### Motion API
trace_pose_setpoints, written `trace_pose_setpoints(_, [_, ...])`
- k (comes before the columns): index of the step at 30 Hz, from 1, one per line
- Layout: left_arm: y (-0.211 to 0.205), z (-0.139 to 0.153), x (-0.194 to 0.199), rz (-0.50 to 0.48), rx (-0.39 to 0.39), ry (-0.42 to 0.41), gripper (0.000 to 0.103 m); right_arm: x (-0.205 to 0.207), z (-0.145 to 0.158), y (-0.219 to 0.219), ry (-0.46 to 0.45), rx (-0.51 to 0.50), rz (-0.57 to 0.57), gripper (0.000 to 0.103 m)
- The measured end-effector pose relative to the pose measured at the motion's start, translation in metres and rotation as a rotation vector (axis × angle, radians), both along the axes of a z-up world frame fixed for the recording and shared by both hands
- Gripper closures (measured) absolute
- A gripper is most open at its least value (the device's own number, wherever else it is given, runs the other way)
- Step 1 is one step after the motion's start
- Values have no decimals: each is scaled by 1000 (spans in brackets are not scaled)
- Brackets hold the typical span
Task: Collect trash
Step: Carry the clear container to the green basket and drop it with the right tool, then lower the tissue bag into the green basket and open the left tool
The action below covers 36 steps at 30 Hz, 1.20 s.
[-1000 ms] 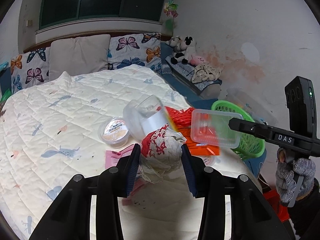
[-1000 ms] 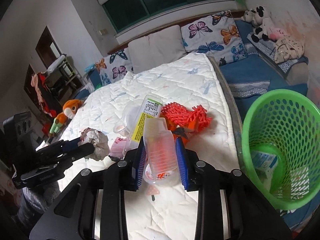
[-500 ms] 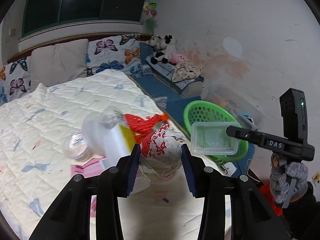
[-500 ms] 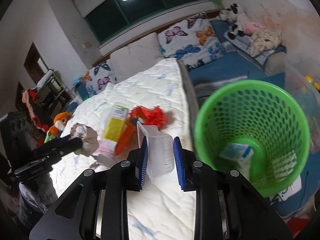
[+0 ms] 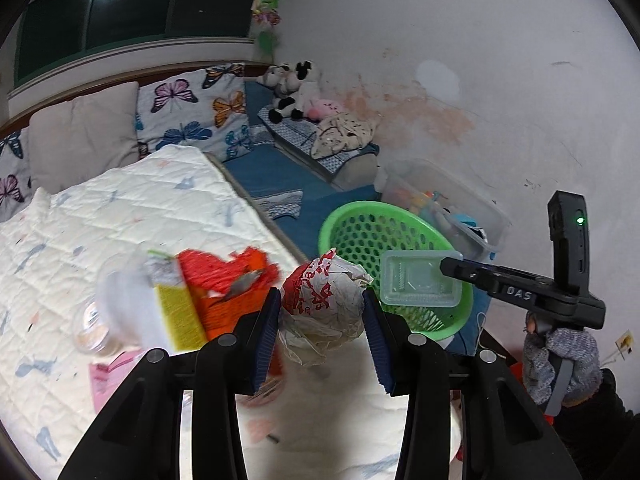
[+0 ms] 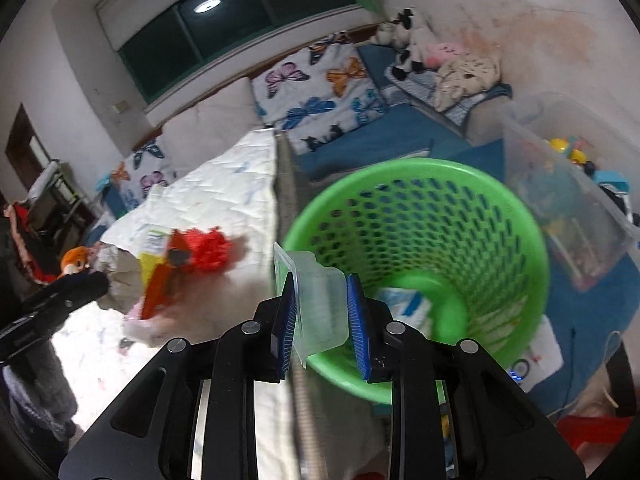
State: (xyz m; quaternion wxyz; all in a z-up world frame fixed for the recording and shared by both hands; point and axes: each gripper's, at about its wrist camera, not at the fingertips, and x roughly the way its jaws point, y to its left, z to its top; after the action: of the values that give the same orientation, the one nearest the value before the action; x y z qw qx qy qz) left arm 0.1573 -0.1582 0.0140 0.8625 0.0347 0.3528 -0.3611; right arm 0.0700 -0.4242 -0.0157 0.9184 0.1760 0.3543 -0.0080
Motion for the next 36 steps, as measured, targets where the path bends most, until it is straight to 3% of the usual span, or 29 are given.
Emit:
trace_pose_setpoints(6, [-36, 2, 5, -46, 14, 3, 63, 3, -17, -23, 39, -3, -51, 74])
trace_pose_setpoints(10, [-63, -1, 9, -74, 30, 11, 63, 3, -23, -34, 51, -3, -78, 61])
trace_pose_setpoints(15, [-94, -9, 11, -105, 52, 32, 63, -7, -27, -47, 51, 11, -97, 57])
trace_pose_setpoints(22, [-131, -26, 14, -138, 82, 66, 62, -28, -23, -56, 20, 31, -121, 40])
trace_pose_setpoints(36, [-162, -49, 14, -154, 89, 110, 53, -51, -26, -62, -5, 67, -130, 33])
